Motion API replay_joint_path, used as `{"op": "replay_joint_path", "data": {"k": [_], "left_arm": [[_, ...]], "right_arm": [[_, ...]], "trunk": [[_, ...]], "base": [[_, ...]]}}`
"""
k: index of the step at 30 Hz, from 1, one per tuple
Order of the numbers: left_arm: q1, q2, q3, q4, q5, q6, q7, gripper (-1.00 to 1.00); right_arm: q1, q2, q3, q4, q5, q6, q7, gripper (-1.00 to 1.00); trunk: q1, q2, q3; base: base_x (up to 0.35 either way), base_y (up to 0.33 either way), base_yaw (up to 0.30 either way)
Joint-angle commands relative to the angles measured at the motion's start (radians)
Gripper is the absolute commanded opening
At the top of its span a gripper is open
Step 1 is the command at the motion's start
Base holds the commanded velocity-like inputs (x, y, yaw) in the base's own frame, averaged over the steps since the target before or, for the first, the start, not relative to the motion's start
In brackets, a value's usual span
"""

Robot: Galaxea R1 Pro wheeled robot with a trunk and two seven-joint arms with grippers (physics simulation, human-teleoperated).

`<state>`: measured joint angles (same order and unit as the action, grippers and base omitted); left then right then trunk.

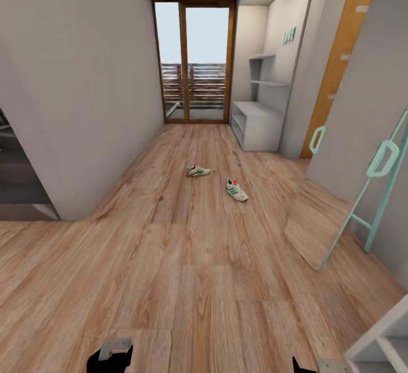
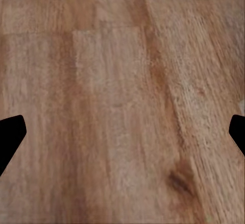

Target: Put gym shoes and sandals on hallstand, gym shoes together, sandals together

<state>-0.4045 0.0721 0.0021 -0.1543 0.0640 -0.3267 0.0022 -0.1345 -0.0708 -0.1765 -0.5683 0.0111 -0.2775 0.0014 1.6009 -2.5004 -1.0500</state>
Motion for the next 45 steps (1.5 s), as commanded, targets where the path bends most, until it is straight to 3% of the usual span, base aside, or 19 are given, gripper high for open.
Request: {"op": "replay_joint_path", "data": {"k": [1, 23, 45], "left_arm": [[-0.001, 0.000, -0.001, 0.001, 0.007, -0.003, -0.001, 1.00], [0.000, 0.000, -0.001, 0.001, 0.007, -0.003, -0.001, 1.00], [0.000, 0.000, -0.001, 0.001, 0.007, -0.005, -0.001, 1.00]], "right_arm": [[-0.001, 0.000, -0.001, 0.001, 0.001, -0.003, 0.000, 1.00], [-0.001, 0.001, 0.000, 0.001, 0.001, -0.003, -0.002, 1.00], [-0.001, 0.002, -0.001, 0.001, 0.000, -0.003, -0.003, 1.00]], "trunk": [[0.000, 0.000, -0.001], [0.000, 0.000, -0.003], [0.000, 0.000, -0.032]], "base": [[0.340, 0.000, 0.000], [0.340, 0.000, 0.000], [0.340, 0.000, 0.000]]}}
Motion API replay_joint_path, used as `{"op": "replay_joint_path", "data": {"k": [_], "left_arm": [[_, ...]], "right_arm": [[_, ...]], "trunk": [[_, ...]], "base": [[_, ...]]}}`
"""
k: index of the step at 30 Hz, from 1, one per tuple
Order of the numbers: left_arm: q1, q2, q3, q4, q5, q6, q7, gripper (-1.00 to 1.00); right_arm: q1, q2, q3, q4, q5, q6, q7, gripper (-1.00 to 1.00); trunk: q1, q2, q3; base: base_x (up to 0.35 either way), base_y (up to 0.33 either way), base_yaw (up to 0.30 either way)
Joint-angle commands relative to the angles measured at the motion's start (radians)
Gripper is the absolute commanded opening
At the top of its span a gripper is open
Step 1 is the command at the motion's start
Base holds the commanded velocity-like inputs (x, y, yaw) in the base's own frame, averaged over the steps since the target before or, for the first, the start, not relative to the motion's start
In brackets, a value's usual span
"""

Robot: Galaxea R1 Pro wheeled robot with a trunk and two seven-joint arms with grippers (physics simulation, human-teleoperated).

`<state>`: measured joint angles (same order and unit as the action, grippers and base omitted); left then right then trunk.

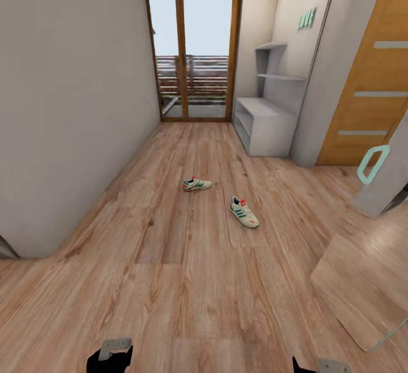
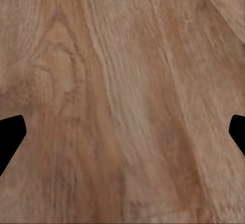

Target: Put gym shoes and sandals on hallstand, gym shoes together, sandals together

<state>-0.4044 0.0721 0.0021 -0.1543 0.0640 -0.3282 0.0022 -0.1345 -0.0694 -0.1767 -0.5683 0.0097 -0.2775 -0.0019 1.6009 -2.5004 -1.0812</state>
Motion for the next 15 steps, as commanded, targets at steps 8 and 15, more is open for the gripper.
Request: {"op": "replay_joint_path", "data": {"k": [8, 15], "left_arm": [[0.000, 0.000, -0.001, 0.001, 0.007, -0.003, -0.001, 1.00], [0.000, 0.000, -0.001, 0.001, 0.007, -0.003, -0.001, 1.00]], "right_arm": [[0.000, 0.000, -0.001, 0.001, 0.001, -0.003, 0.002, 1.00], [0.000, 0.000, -0.001, 0.001, 0.001, -0.003, 0.002, 1.00]], "trunk": [[0.000, 0.000, -0.002], [0.000, 0.000, -0.002]], "base": [[0.340, 0.000, 0.000], [0.340, 0.000, 0.000]]}}
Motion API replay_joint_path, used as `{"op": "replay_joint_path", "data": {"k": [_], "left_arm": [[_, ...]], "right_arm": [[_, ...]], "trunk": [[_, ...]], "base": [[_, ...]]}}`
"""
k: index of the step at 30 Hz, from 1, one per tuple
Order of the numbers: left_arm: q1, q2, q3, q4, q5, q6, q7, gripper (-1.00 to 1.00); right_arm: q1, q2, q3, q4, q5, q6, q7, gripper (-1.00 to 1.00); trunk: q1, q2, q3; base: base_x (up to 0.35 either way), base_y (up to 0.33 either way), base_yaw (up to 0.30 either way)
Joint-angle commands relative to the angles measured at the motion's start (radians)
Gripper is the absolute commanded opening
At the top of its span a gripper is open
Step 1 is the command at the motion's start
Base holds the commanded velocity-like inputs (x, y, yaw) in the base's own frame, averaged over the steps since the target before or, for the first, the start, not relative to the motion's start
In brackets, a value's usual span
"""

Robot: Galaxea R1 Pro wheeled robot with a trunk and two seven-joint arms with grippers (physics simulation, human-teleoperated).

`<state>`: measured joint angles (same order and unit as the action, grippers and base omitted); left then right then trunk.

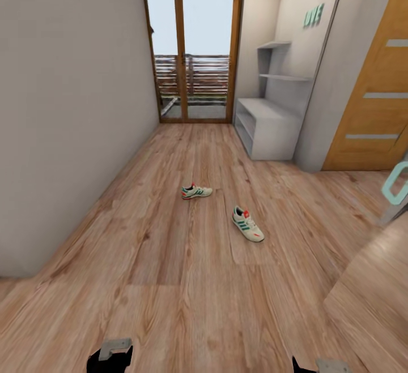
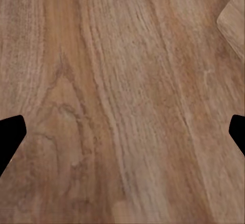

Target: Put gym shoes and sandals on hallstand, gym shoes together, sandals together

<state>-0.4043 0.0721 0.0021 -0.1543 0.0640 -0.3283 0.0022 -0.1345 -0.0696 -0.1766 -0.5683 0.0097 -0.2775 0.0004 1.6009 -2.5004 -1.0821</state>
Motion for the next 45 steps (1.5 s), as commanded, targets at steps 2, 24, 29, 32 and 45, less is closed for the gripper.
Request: {"op": "replay_joint_path", "data": {"k": [2, 24, 29, 32, 45], "left_arm": [[0.000, 0.000, -0.001, 0.001, 0.007, -0.003, -0.001, 1.00], [0.000, 0.000, -0.001, 0.001, 0.007, -0.003, -0.001, 1.00], [0.000, 0.000, -0.001, 0.001, 0.007, -0.003, -0.001, 1.00], [0.000, 0.000, -0.001, 0.001, 0.007, -0.003, -0.001, 1.00], [0.000, 0.000, -0.001, 0.001, 0.007, -0.003, -0.001, 1.00]], "right_arm": [[0.000, 0.000, -0.001, 0.001, 0.001, -0.003, 0.001, 1.00], [0.000, 0.000, -0.001, 0.001, 0.003, -0.003, 0.001, 1.00], [0.000, 0.000, -0.001, 0.001, 0.003, -0.003, 0.001, 1.00], [0.000, 0.000, -0.001, 0.001, 0.003, -0.003, 0.001, 1.00], [0.000, 0.000, -0.001, 0.001, 0.003, -0.003, 0.001, 1.00]], "trunk": [[0.000, 0.000, -0.001], [0.000, 0.000, -0.001], [0.000, 0.000, -0.001], [0.000, 0.000, -0.001], [0.000, 0.000, -0.001]], "base": [[0.340, 0.000, 0.000], [0.339, 0.028, 0.000], [0.317, 0.159, 0.000], [0.302, 0.193, 0.000], [0.289, 0.223, 0.000]]}}
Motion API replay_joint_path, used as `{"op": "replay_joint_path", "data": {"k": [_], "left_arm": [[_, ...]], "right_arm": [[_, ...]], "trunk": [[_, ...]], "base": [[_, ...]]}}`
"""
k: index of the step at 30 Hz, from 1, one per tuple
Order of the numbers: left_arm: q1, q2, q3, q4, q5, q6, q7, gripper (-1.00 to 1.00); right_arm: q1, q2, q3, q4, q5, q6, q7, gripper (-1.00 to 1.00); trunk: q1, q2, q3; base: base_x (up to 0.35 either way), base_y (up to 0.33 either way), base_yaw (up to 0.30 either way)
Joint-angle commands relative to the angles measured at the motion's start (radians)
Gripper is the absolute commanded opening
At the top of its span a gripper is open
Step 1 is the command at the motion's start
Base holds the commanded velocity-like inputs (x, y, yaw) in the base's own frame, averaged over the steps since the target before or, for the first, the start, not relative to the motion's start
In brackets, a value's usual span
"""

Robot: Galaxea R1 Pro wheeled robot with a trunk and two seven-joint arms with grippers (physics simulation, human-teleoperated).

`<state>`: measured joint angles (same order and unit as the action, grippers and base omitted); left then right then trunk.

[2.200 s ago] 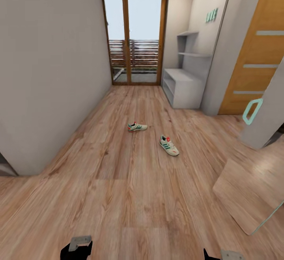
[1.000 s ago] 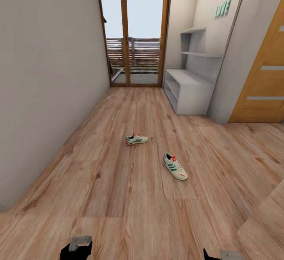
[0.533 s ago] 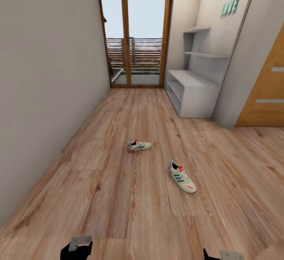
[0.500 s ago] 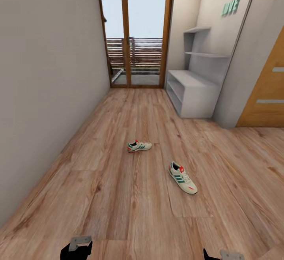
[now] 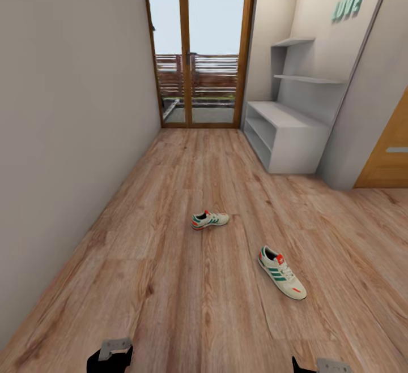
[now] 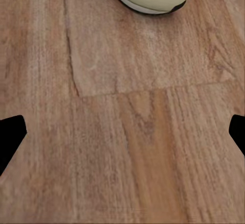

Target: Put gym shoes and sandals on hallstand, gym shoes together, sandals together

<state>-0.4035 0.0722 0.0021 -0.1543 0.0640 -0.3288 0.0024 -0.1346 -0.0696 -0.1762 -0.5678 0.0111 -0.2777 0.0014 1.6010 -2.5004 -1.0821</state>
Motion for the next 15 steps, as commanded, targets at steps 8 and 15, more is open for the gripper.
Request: {"op": "replay_joint_path", "data": {"k": [8, 15], "left_arm": [[0.000, 0.000, -0.001, 0.001, 0.007, -0.003, -0.001, 1.00], [0.000, 0.000, -0.001, 0.001, 0.007, -0.003, -0.001, 1.00]], "right_arm": [[0.000, 0.000, -0.002, 0.000, 0.001, -0.003, 0.000, 1.00], [0.000, 0.000, -0.002, 0.000, 0.001, -0.003, 0.000, 1.00]], "trunk": [[0.000, 0.000, -0.001], [0.000, 0.000, -0.001]], "base": [[0.286, 0.230, 0.000], [0.285, 0.230, -0.080]]}}
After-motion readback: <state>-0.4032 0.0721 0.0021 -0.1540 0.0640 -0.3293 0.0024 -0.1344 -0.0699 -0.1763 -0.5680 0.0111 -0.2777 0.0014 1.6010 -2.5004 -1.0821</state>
